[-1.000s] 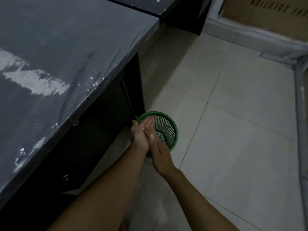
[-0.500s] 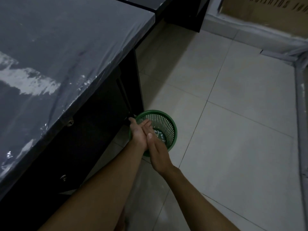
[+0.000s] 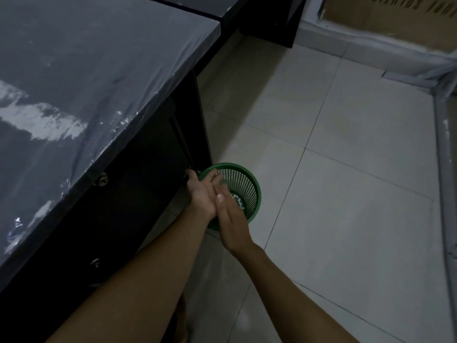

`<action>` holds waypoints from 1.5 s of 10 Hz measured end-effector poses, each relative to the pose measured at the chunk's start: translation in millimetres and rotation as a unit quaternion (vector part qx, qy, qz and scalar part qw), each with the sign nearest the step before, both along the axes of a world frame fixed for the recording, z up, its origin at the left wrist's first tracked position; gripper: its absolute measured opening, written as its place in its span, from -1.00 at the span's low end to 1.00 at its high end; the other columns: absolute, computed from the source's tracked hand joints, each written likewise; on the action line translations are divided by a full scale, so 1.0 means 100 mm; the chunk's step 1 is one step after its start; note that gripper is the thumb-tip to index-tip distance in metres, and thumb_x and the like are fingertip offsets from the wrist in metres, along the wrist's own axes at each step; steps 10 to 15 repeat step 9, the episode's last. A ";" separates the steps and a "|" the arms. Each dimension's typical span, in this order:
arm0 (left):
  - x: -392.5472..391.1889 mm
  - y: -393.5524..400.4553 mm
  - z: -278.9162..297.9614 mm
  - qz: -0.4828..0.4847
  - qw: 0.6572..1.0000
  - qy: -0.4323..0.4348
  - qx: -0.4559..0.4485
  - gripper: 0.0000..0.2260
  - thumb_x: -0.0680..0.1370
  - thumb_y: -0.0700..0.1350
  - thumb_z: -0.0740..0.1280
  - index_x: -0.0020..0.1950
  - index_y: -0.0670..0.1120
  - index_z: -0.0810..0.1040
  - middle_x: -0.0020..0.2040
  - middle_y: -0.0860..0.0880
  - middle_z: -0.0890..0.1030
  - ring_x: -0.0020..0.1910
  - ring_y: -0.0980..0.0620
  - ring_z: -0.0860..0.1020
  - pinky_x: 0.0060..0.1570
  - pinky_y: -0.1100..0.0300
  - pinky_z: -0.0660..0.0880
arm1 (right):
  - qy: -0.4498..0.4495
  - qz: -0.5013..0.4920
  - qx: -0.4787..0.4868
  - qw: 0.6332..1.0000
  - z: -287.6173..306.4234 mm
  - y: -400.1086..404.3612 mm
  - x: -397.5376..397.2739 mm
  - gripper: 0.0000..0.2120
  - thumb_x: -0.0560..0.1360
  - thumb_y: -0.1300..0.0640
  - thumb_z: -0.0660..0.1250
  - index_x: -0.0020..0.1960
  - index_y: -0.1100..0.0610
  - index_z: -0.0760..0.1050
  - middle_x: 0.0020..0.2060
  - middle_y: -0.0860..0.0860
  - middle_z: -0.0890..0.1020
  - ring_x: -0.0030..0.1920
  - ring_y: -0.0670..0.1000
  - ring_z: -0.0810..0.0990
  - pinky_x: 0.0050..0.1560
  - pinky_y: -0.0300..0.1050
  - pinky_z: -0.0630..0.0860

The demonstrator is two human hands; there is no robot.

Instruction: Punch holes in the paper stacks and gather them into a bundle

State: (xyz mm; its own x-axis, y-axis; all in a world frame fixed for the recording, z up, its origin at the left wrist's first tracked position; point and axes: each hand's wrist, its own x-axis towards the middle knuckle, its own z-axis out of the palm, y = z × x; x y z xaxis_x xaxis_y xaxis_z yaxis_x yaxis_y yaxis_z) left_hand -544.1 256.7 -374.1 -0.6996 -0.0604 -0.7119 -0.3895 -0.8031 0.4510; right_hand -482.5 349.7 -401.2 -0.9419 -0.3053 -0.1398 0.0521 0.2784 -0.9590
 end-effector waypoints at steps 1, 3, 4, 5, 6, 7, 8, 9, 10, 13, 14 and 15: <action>0.04 -0.04 0.03 0.015 1.000 0.009 0.016 -0.21 0.57 0.43 -0.13 0.57 -0.11 0.27 0.57 -0.16 0.25 0.55 -0.27 0.15 0.50 -0.28 0.08 | -0.083 -0.019 0.025 0.996 -0.04 0.03 -0.08 -0.42 0.66 -0.24 -0.14 0.57 0.02 0.19 0.55 -0.01 0.24 0.55 -0.06 0.13 0.54 -0.06 0.04; 0.04 -0.10 0.07 -0.020 1.000 0.007 -0.006 -0.20 0.54 0.46 -0.10 0.55 -0.06 0.31 0.56 -0.16 0.29 0.50 -0.28 0.28 0.47 -0.28 0.18 | -0.002 -0.033 0.038 0.999 -0.01 0.01 -0.13 -0.40 0.64 -0.29 -0.14 0.55 -0.01 0.20 0.53 -0.11 0.22 0.52 -0.19 0.08 0.49 -0.23 0.00; 0.03 -0.09 0.08 -0.048 0.999 0.015 -0.019 -0.17 0.52 0.49 -0.09 0.55 -0.05 0.32 0.54 -0.15 0.32 0.49 -0.28 0.30 0.47 -0.28 0.18 | -0.025 -0.007 0.050 0.998 -0.02 -0.04 -0.15 -0.42 0.65 -0.26 -0.17 0.55 -0.04 0.20 0.54 -0.10 0.20 0.54 -0.11 0.07 0.52 -0.14 -0.02; 0.07 -0.11 0.10 -0.069 0.996 0.016 -0.048 -0.17 0.51 0.50 -0.15 0.54 -0.02 0.34 0.54 -0.12 0.34 0.49 -0.25 0.31 0.47 -0.29 0.16 | -0.135 -0.048 0.017 0.990 0.00 -0.05 -0.25 -0.44 0.67 -0.21 -0.15 0.53 0.03 0.26 0.52 0.10 0.30 0.53 0.08 0.21 0.52 0.15 0.14; 0.10 -0.10 0.09 -0.075 0.993 0.013 -0.086 -0.21 0.55 0.46 -0.14 0.52 -0.05 0.37 0.50 -0.12 0.40 0.45 -0.18 0.37 0.45 -0.25 0.23 | -0.158 -0.072 0.011 0.985 0.07 -0.04 -0.28 -0.43 0.67 -0.21 -0.12 0.56 0.05 0.22 0.52 0.05 0.30 0.52 0.05 0.23 0.52 0.09 0.17; 0.12 -0.07 0.14 -0.103 0.982 -0.006 -0.161 -0.35 0.63 0.34 -0.03 0.46 -0.09 0.44 0.41 -0.11 0.50 0.34 -0.10 0.48 0.37 -0.15 0.39 | -0.133 -0.098 -0.005 0.986 0.19 -0.03 -0.32 -0.55 0.68 -0.14 -0.01 0.35 0.09 0.45 0.15 -0.03 0.58 0.19 -0.03 0.52 0.07 -0.28 0.43; 0.15 -0.03 0.22 -0.126 0.970 -0.011 -0.208 -0.57 0.68 0.15 0.13 0.35 -0.11 0.53 0.28 -0.09 0.60 0.23 -0.04 0.57 0.30 -0.07 0.47 | -0.109 -0.101 0.022 0.989 0.31 0.01 -0.38 -0.70 0.67 -0.02 0.10 0.10 0.10 0.56 -0.08 -0.04 0.63 -0.07 -0.06 0.57 -0.21 -0.28 0.37; 0.16 -0.01 0.34 -0.102 0.963 -0.014 -0.250 -0.71 0.67 0.02 0.22 0.23 -0.11 0.59 0.18 -0.08 0.65 0.12 -0.01 0.62 0.03 0.06 0.59 | -0.089 -0.102 0.048 0.990 0.49 0.06 -0.40 -0.72 0.64 0.01 0.14 -0.01 0.07 0.59 -0.16 -0.04 0.65 -0.13 -0.05 0.60 -0.21 -0.20 0.43; 0.16 -0.01 0.34 -0.102 0.963 -0.014 -0.250 -0.71 0.67 0.02 0.22 0.23 -0.11 0.59 0.18 -0.08 0.65 0.12 -0.01 0.62 0.03 0.06 0.59 | -0.089 -0.102 0.048 0.990 0.49 0.06 -0.40 -0.72 0.64 0.01 0.14 -0.01 0.07 0.59 -0.16 -0.04 0.65 -0.13 -0.05 0.60 -0.21 -0.20 0.43; 0.16 -0.01 0.34 -0.102 0.963 -0.014 -0.250 -0.71 0.67 0.02 0.22 0.23 -0.11 0.59 0.18 -0.08 0.65 0.12 -0.01 0.62 0.03 0.06 0.59 | -0.089 -0.102 0.048 0.990 0.49 0.06 -0.40 -0.72 0.64 0.01 0.14 -0.01 0.07 0.59 -0.16 -0.04 0.65 -0.13 -0.05 0.60 -0.21 -0.20 0.43; 0.16 -0.01 0.34 -0.102 0.963 -0.014 -0.250 -0.71 0.67 0.02 0.22 0.23 -0.11 0.59 0.18 -0.08 0.65 0.12 -0.01 0.62 0.03 0.06 0.59 | -0.089 -0.102 0.048 0.990 0.49 0.06 -0.40 -0.72 0.64 0.01 0.14 -0.01 0.07 0.59 -0.16 -0.04 0.65 -0.13 -0.05 0.60 -0.21 -0.20 0.43; 0.16 -0.01 0.34 -0.102 0.963 -0.014 -0.250 -0.71 0.67 0.02 0.22 0.23 -0.11 0.59 0.18 -0.08 0.65 0.12 -0.01 0.62 0.03 0.06 0.59 | -0.089 -0.102 0.048 0.990 0.49 0.06 -0.40 -0.72 0.64 0.01 0.14 -0.01 0.07 0.59 -0.16 -0.04 0.65 -0.13 -0.05 0.60 -0.21 -0.20 0.43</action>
